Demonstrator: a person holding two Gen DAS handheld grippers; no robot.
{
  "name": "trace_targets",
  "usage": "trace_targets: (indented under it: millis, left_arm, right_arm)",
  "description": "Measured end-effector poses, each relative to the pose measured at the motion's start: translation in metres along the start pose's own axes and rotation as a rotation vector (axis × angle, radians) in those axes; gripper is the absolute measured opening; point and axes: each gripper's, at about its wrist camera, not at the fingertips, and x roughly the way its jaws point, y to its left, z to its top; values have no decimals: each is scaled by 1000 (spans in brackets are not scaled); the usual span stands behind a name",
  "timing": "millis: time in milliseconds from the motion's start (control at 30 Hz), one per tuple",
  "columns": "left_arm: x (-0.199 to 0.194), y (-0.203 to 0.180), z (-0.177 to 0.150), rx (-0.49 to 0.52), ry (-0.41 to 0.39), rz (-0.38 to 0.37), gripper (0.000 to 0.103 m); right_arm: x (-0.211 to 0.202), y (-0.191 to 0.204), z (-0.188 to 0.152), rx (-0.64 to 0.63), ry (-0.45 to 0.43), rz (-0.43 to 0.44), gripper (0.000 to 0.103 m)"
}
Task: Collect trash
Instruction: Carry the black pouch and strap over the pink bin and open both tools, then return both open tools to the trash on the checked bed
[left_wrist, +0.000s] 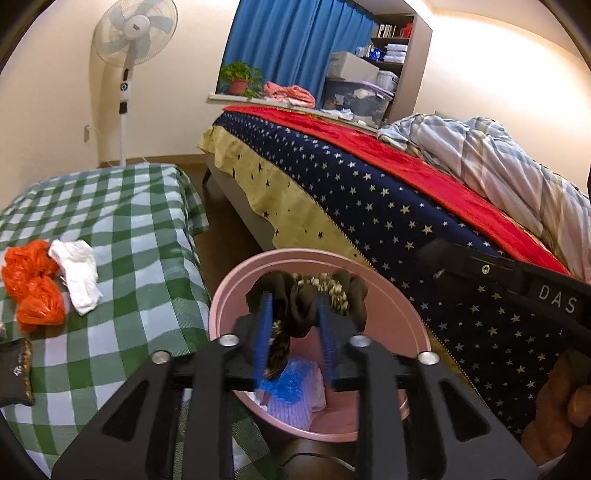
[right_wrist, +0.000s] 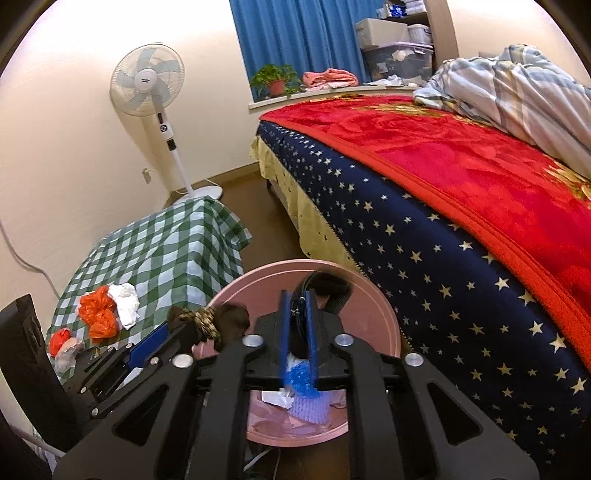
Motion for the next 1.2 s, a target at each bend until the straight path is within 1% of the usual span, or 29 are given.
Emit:
trace_targets:
  millis: [33,67,100,400,800,1033,1200]
  left_arm:
    - [-1,1,-1,-5,-2,1,36]
    - [-1,2,-1,-5,-2,6,36]
    - [-2,3,-2,-3,-1,11,36]
    - [-22,12,-1,0,-22,50,36]
    - [-68,33,-3,-4,-65,128,36]
    - [-93,64,-5,-53,-88,200,36]
    - [-104,85,-8,-89,-98,254,36]
  right_arm:
    - [0,-1,0,7,-2,-5,26]
    - [-1,-3,0,18,-7,-7,37]
    - [-2,-4,0,29,-13,-9,41]
    - [-9,6,-1,11,-24,17,41]
    - [-28,33,-4,-26,-52,85,41]
    - [-34,59,-6,-42,-63,141,41]
    - [-32,81,-9,-72,-65,189,40]
